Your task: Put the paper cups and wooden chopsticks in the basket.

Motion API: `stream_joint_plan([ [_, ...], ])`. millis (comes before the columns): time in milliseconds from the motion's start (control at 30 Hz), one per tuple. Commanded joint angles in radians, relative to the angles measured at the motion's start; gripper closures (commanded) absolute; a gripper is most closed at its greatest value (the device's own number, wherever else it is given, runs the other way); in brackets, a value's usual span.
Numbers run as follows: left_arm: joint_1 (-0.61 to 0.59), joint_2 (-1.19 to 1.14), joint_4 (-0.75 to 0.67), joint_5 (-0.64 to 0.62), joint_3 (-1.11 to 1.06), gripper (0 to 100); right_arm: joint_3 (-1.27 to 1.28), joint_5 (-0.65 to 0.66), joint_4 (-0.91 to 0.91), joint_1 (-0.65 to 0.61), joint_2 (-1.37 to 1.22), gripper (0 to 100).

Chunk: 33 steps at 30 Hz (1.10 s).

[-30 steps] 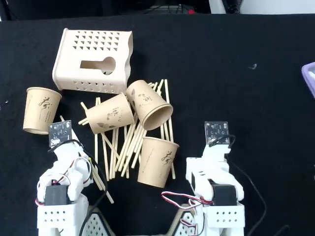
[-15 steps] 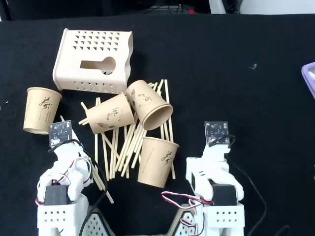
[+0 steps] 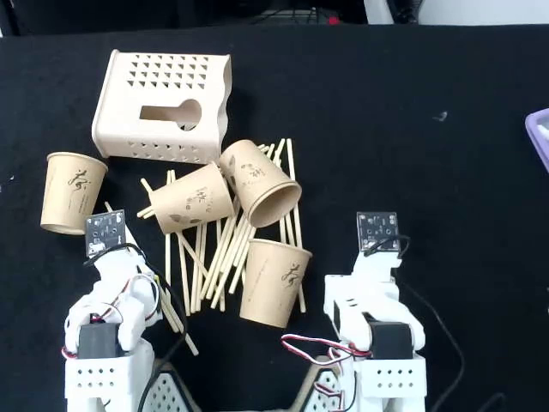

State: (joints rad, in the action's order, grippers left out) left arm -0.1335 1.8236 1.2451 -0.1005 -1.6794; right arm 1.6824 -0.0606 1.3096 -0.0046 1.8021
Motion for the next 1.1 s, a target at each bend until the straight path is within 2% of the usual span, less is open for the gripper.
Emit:
stream_joint_plan([
  [0, 0.001, 0.005, -0.005, -0.005, -0.021, 95, 0.004, 0.002, -0.006, -0.014, 0.09, 97.6],
  [733, 0.001, 0.005, -0.005, -0.005, -0.021, 95, 0.004, 0.002, -0.008, -0.02, 0.09, 97.3],
  [1067, 0.007, 0.005, -0.005, -0.006, -0.021, 95, 0.001, 0.002, -0.272, -0.049, 0.09, 97.3],
])
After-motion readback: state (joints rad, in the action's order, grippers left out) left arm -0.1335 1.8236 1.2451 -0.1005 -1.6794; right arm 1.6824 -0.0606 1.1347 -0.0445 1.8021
